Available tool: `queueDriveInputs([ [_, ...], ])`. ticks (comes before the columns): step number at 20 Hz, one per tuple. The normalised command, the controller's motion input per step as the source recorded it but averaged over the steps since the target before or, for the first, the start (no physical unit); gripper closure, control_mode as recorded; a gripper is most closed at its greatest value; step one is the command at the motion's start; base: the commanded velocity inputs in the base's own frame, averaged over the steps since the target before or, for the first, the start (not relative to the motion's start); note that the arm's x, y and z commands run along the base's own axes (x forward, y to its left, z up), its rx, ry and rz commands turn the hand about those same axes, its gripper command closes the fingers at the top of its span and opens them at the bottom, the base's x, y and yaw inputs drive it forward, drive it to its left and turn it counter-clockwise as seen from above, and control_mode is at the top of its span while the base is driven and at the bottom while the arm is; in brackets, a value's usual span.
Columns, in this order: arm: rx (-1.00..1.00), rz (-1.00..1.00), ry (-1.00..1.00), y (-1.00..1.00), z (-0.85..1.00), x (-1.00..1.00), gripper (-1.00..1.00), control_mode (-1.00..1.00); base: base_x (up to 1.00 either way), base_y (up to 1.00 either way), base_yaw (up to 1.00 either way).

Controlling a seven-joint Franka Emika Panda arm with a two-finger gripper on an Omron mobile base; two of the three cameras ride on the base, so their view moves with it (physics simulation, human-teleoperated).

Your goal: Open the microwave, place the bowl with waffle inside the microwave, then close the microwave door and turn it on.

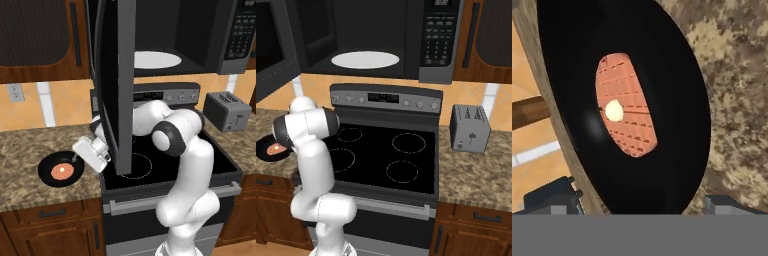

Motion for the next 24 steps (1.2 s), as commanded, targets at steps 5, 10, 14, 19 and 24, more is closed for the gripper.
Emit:
queueDriveInputs([
  [5, -0.07, 0.0, 0.0, 0.17, -0.46, 0.25, -1.0, -1.0, 0.0, 0.0, 0.0],
  [10, -0.04, 0.0, 0.0, 0.15, -0.41, 0.19, -1.0, -1.0, 0.0, 0.0, 0.0],
  [14, -0.03, 0.0, 0.0, 0.01, -0.48, 0.0, -1.0, -1.0, 0.0, 0.0, 0.0],
  [19, 0.0, 0.0, 0.0, -0.02, -0.33, -0.01, 1.0, -1.0, 0.0, 0.0, 0.0],
  [24, 0.01, 0.0, 0.0, -0.28, -0.16, -0.13, 1.0, -1.0, 0.0, 0.0, 0.0],
])
